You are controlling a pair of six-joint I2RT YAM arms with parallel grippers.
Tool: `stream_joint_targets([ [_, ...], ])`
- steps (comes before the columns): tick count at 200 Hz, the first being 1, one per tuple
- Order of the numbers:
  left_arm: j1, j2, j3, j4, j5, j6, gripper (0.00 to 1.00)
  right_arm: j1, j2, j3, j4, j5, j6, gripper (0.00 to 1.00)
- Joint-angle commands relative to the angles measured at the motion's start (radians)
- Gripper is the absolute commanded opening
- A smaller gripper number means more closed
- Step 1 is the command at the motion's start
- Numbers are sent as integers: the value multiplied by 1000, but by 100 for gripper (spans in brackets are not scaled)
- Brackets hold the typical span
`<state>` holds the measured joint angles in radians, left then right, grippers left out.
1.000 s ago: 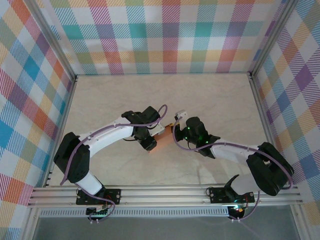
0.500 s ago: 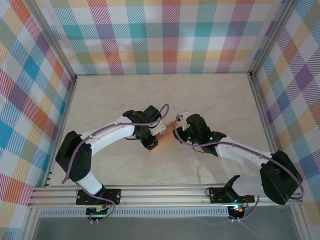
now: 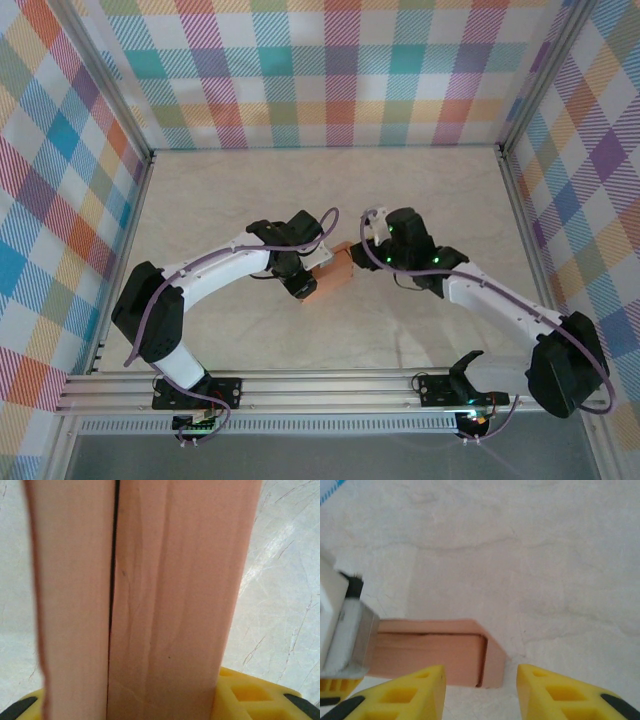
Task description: Fold the paper box
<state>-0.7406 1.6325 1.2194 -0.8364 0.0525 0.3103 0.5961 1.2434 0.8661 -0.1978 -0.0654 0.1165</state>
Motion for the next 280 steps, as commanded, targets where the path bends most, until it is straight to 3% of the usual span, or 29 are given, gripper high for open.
stream_joint_targets([
  [1,10,63,-29,-4,-16,25,43,-60,55,67,-106,-194,-146,33],
  [34,9,69,-30,-6,-4,30,43,-135,131,161,-250,-386,-414,30],
  [76,10,82,-27,-5,6,34,43,-153,253,262,-381,-465,-643,33],
  [161,10,94,-27,-4,12,42,43,-165,374,360,-402,-462,-689,24],
  [230,10,94,-31,-6,15,43,43,-202,336,343,-371,-498,-719,42],
  [280,9,101,-26,-6,24,45,43,-204,403,402,-442,-523,-762,43],
])
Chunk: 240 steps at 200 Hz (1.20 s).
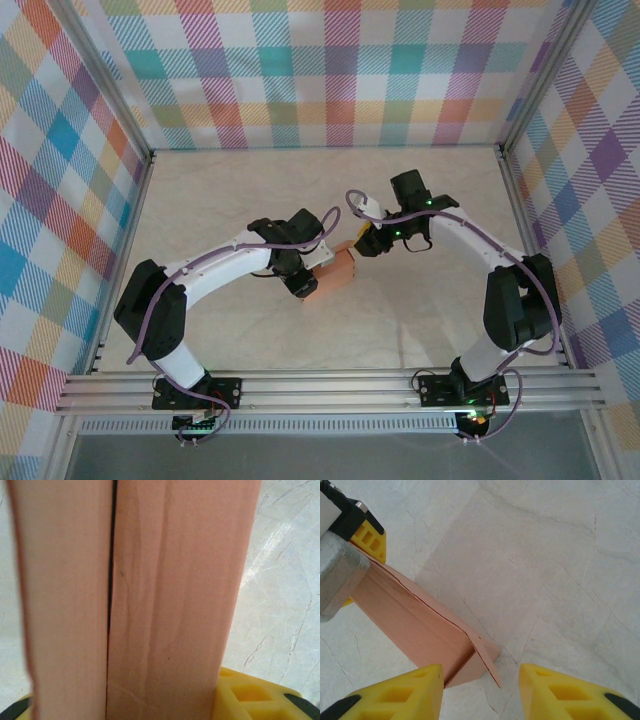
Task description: Fold the paper box
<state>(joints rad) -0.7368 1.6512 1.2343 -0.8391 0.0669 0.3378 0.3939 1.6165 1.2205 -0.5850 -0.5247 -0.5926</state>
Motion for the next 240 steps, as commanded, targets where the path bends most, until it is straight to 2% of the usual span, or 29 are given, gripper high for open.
stream_joint_targets([
  [1,5,82,-41,-3,10,18,43,-2,32,50,-58,-65,-54,43],
  [44,6,84,-41,-4,13,19,43,-2,86,92,-116,-79,-66,31],
  [82,7,86,-39,-8,12,20,43,-3,110,126,-164,-91,-70,11],
  [98,7,87,-37,-10,12,21,43,-1,102,125,-167,-83,-66,11],
  [110,6,87,-36,-11,14,20,43,1,90,120,-166,-80,-62,20],
  [127,6,88,-36,-9,16,20,43,5,73,108,-144,-80,-49,20],
  [187,5,87,-40,-12,18,16,43,22,76,114,-148,-41,-22,0],
  [201,5,83,-42,-10,17,12,43,27,54,96,-97,6,40,0],
  [227,5,76,-48,1,1,-4,43,39,3,49,-14,163,276,0],
  [240,7,76,-50,4,-8,-9,43,63,-42,-4,29,213,340,0],
])
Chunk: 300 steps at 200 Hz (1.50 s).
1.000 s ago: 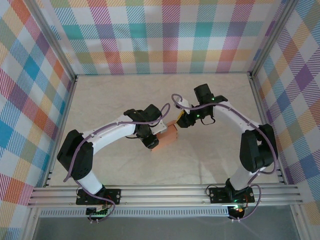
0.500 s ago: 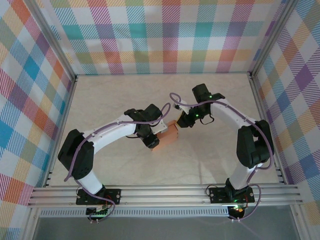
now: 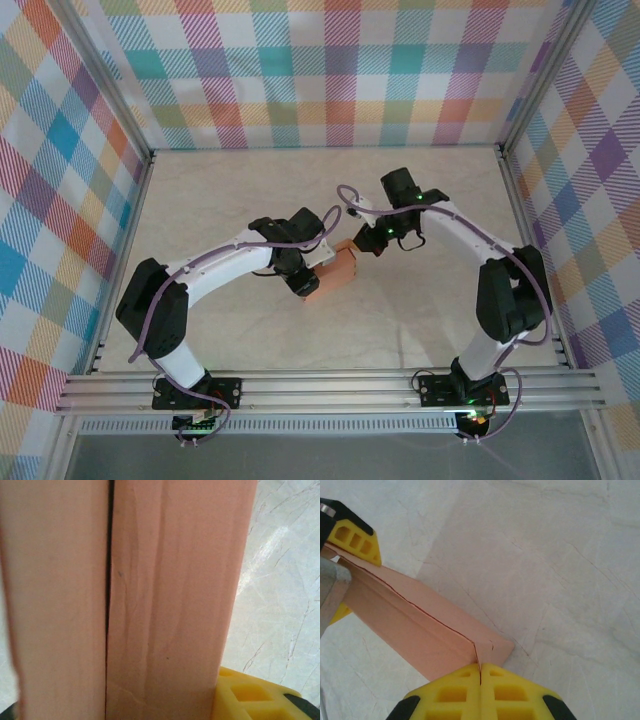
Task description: Fold the paper box
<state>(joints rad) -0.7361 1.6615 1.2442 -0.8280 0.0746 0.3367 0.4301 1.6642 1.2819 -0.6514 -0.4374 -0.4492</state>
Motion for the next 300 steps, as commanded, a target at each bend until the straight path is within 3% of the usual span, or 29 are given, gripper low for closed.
stream_joint_targets([
  [1,6,66,-60,-7,-16,-7,43,30,-94,-71,99,130,200,0],
  [64,6,75,-44,-9,-35,-16,43,128,-286,-301,305,325,492,0],
  [137,4,93,-19,-10,-33,-21,43,222,-338,-409,407,509,705,0],
  [233,6,89,-24,-9,-38,-13,43,231,-383,-618,597,459,624,0],
  [271,4,79,-25,-12,-48,-14,44,232,-379,-564,543,468,647,0],
  [300,4,65,-25,-9,-47,-20,53,233,-379,-539,519,477,666,0],
])
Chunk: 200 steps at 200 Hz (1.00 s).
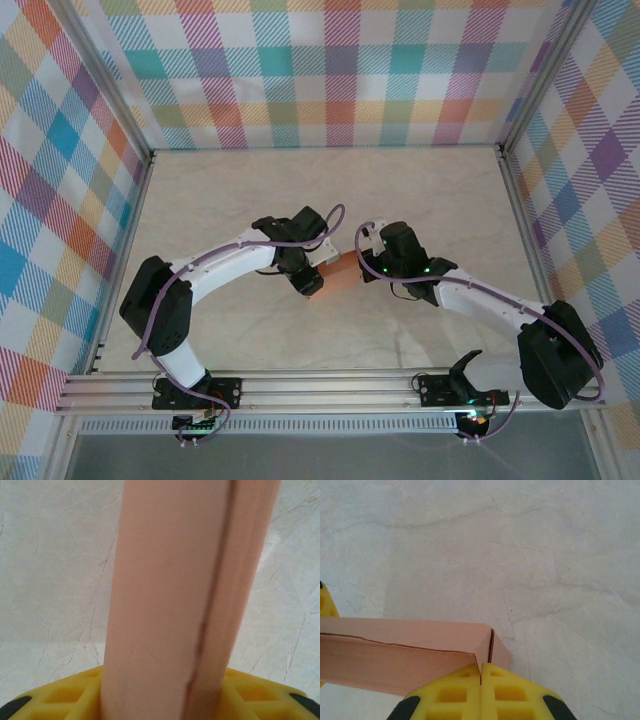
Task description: Fold the paper box
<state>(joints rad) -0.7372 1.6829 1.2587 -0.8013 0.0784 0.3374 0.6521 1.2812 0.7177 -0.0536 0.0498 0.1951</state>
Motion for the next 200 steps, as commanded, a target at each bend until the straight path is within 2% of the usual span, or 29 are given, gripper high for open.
stream_joint_targets([
  [1,5,42,-39,-36,-50,-21,53,11,4,26,-79,-9,23,0],
  [5,5,39,-40,-35,-48,-23,58,11,3,28,-83,-6,25,0],
  [69,6,-109,-36,11,32,-65,93,30,14,53,-122,34,13,0],
  [85,6,-167,-46,21,40,-76,99,39,15,65,-134,46,16,0],
  [100,6,-221,-73,32,28,-92,100,42,16,77,-150,52,24,0],
  [122,9,-293,-119,55,-59,-168,100,41,14,91,-171,59,42,0],
  [131,10,-316,-132,59,-106,-217,99,40,16,98,-183,64,49,0],
  [147,9,-349,-146,48,-139,-279,91,41,27,116,-212,69,58,0],
  [176,7,-363,-149,7,-108,-363,74,41,40,139,-242,79,65,0],
  [200,6,-365,-153,11,-102,-384,52,41,41,149,-250,74,66,0],
])
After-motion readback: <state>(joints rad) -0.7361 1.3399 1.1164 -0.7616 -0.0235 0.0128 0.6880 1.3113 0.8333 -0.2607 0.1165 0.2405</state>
